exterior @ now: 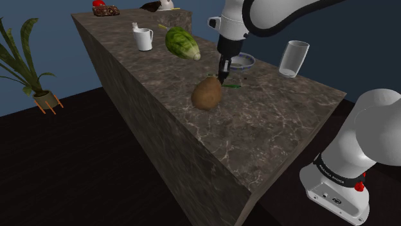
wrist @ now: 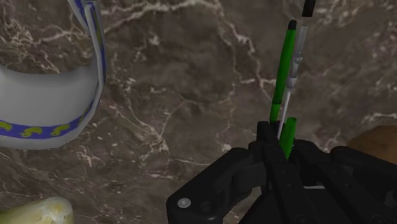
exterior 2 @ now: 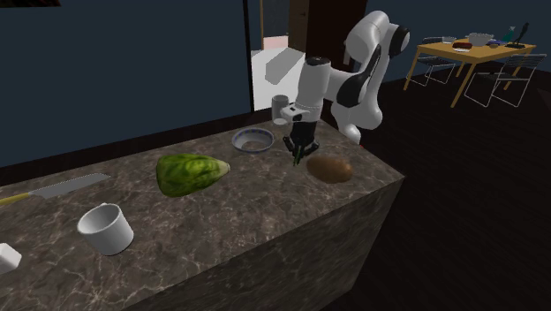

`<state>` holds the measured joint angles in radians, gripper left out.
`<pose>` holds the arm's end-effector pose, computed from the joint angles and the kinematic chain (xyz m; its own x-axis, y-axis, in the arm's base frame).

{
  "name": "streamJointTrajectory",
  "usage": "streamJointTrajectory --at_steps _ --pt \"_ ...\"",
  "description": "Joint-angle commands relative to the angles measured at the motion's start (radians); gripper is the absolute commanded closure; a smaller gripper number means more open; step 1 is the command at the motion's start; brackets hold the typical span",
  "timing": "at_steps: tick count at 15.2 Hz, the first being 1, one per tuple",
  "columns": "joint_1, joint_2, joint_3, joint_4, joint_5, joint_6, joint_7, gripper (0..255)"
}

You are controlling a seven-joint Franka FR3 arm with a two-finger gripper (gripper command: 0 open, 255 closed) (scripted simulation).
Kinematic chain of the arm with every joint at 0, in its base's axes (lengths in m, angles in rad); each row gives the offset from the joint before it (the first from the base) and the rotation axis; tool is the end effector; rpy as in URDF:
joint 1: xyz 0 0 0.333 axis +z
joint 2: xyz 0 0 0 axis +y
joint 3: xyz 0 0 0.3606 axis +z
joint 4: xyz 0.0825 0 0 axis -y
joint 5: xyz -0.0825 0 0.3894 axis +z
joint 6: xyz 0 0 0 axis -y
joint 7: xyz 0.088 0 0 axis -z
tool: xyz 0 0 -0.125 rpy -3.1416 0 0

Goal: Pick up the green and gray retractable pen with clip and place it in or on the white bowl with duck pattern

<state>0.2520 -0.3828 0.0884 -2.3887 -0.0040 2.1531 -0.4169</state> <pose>0.4096 0.1476 0.4976 0.7192 0.6847 0.1179 0.6786 -0.7287 0.0923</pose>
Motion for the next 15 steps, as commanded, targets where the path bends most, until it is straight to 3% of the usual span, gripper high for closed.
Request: streamJointTrajectory --at_steps 1,15 --pt "0.0 -0.005 -0.001 0.021 0.0 -0.029 -0.002 255" --pt "-0.001 -0.029 -0.006 0.189 0.002 -0.221 -0.009 255"
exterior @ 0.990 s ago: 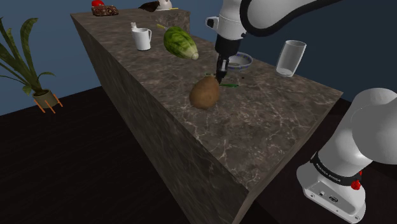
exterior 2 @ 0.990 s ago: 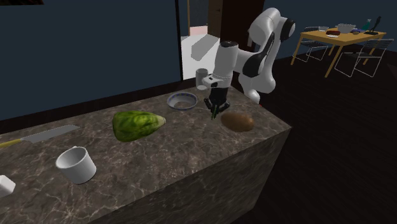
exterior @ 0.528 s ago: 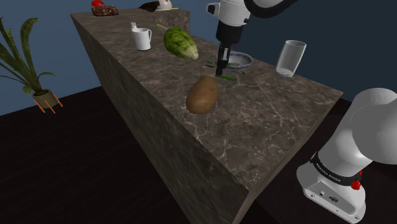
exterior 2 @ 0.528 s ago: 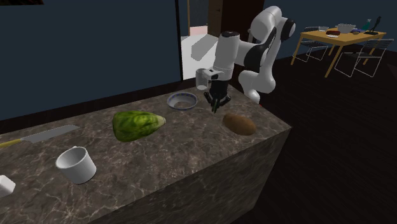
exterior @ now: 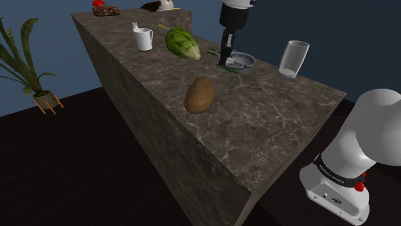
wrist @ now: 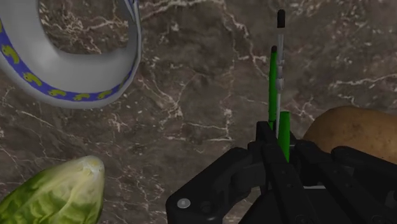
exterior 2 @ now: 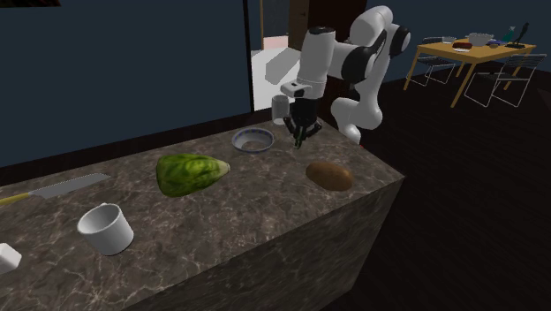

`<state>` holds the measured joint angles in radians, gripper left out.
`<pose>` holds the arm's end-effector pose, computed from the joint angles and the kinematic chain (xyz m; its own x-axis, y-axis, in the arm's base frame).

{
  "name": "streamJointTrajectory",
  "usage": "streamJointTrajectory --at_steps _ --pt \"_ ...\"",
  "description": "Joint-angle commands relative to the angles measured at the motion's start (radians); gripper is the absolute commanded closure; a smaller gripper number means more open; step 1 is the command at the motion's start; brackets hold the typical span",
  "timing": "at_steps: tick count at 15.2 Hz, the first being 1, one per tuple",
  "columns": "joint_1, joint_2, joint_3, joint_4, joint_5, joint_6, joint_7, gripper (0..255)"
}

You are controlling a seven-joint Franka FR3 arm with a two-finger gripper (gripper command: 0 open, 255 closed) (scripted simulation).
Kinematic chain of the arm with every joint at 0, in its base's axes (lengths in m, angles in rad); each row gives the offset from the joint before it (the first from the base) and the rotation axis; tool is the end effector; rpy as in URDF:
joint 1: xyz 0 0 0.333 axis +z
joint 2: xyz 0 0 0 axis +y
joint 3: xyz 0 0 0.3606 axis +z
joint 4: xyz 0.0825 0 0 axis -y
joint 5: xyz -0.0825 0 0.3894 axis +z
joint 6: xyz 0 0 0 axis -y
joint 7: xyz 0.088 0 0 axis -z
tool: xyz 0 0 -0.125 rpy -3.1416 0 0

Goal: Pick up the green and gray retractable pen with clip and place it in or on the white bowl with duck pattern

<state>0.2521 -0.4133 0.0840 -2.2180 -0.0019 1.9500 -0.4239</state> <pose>0.4083 0.1479 0.5747 0.7190 0.6852 0.1161 0.6792 -0.7282 0.0914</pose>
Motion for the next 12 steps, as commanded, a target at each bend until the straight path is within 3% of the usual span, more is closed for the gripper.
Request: streamJointTrajectory --at_steps 1,3,12 --pt "-0.001 0.001 -0.001 0.032 0.0 -0.031 -0.002 255" --pt "-0.001 0.002 -0.002 0.056 -0.001 -0.055 -0.003 255" --pt "-0.077 0.072 -0.159 0.115 -0.027 -0.04 -0.221 255"
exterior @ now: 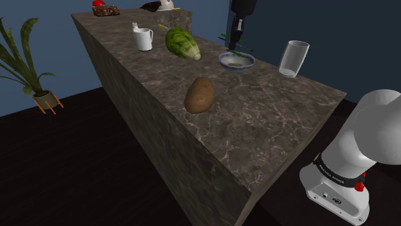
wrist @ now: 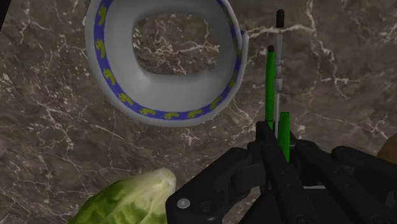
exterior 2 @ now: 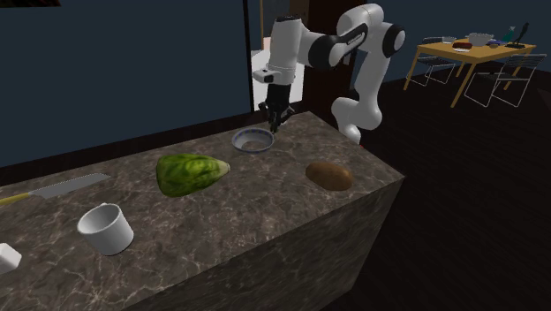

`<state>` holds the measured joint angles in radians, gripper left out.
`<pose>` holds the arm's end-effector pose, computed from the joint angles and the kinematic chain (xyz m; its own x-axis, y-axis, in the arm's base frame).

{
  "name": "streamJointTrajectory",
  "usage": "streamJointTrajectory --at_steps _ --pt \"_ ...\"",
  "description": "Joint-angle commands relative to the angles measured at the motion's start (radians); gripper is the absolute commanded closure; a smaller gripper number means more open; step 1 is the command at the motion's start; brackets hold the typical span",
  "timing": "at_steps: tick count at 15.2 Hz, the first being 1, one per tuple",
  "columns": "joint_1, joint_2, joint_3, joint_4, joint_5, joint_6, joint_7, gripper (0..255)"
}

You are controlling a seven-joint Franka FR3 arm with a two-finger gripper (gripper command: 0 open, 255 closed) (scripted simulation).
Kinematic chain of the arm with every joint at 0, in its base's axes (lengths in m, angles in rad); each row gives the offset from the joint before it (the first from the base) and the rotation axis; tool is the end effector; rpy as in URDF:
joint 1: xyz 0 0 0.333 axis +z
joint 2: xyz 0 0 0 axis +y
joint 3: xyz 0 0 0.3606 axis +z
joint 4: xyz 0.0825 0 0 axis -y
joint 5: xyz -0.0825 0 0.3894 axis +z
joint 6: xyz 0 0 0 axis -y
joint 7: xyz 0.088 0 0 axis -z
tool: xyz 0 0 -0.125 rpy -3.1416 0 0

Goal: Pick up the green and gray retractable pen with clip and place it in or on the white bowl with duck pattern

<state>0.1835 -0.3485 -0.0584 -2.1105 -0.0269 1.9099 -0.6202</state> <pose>0.4552 0.0512 0.5961 0.7202 0.6841 0.1157 0.6782 -0.7293 0.0906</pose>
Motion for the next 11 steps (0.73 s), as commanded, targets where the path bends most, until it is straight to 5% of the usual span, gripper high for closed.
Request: streamJointTrajectory --at_steps 1,8,11 --pt "-0.016 0.02 -0.034 0.019 -0.003 0.002 -0.049 255" --pt "-0.064 0.125 -0.138 0.124 0.006 0.003 -0.206 255" --pt "-0.065 0.125 -0.138 0.084 0.006 0.043 -0.206 255"
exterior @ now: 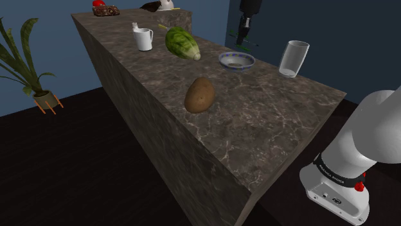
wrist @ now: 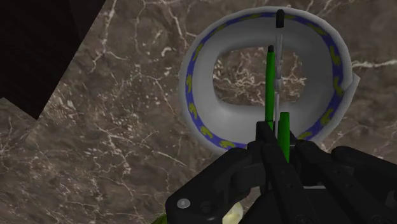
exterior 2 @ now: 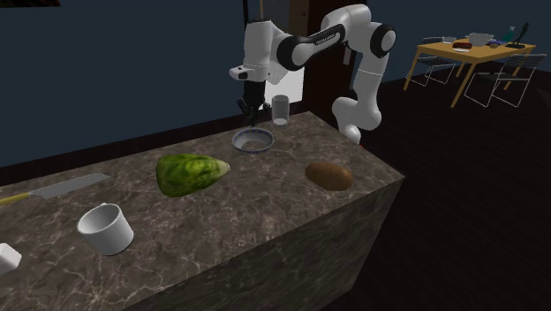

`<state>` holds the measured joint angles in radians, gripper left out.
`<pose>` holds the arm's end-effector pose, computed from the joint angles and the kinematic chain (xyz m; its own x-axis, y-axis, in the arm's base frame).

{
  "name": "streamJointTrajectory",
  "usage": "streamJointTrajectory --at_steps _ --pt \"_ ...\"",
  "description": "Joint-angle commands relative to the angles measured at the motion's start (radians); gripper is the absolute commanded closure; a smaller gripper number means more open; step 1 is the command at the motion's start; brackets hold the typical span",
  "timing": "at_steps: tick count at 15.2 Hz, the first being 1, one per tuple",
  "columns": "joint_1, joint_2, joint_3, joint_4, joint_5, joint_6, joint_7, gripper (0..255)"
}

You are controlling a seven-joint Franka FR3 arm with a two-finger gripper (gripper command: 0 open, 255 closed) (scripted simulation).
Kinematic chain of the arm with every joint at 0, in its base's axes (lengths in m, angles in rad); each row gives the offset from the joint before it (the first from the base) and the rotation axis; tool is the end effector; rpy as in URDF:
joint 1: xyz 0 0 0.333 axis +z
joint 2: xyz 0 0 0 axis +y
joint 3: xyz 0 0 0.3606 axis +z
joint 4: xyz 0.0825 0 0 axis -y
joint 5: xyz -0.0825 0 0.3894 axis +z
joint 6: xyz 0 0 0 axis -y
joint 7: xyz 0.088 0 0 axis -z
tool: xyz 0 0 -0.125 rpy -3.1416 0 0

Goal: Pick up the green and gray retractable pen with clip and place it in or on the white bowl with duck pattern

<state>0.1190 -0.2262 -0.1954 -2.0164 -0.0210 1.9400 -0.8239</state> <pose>0.5021 -0.0488 0.5858 0.7195 0.6848 0.1156 0.6788 -0.7286 0.0909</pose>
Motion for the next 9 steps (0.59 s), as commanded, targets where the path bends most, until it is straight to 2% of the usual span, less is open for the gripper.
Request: streamJointTrajectory --at_steps 1,9 --pt "-0.001 0.003 -0.002 -0.023 0.0 0.027 -0.003 255" --pt "-0.002 0.017 -0.006 -0.128 0.002 0.145 -0.007 255"
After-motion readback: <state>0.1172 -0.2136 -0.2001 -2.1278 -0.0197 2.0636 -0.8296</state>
